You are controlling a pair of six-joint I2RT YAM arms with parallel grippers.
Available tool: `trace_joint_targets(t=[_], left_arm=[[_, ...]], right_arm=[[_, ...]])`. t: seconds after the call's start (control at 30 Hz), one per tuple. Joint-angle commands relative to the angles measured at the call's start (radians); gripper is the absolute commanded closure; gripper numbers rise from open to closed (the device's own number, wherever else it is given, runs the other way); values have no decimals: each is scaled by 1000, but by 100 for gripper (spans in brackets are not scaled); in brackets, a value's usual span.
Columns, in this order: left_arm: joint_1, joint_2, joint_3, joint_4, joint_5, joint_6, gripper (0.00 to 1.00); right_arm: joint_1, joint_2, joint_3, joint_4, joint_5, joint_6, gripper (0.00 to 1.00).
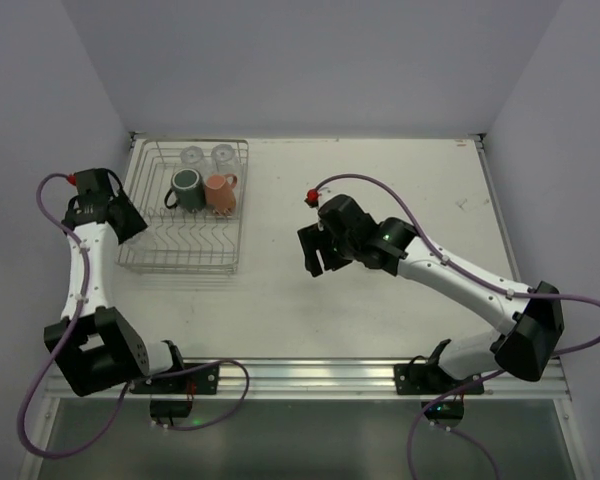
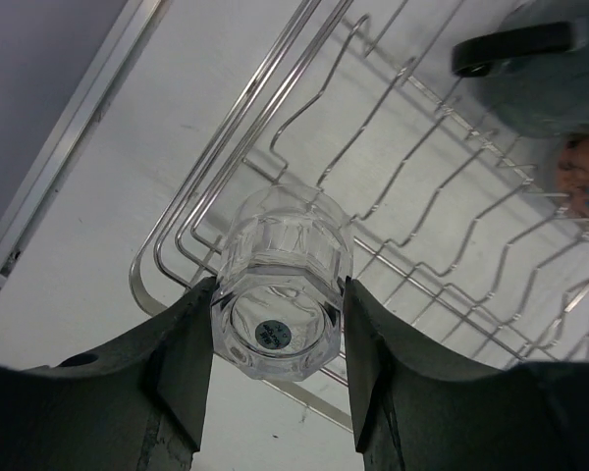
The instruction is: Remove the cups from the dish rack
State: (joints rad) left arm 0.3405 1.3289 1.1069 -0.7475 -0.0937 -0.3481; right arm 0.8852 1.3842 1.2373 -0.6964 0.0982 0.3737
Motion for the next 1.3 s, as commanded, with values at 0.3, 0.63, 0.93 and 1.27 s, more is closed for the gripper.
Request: trace_joint_targets(t=[0.3,0.63,0.93,1.27], left_arm=[[-86,-318,116,-15,415,-55,100],[-164,-482,-120,406,945,-181,100],[-267,-499,-240,712,1068,-370,100],[-279,-513,-320,876,1112,-463,100]], right_arm=[[-75,49,146,3,-294,39,29],[-255,67,148,256,-912,250,30],[-325,127,-48,1099,-1262,847,32],[-325,217,25,1305,-1244,996,39]])
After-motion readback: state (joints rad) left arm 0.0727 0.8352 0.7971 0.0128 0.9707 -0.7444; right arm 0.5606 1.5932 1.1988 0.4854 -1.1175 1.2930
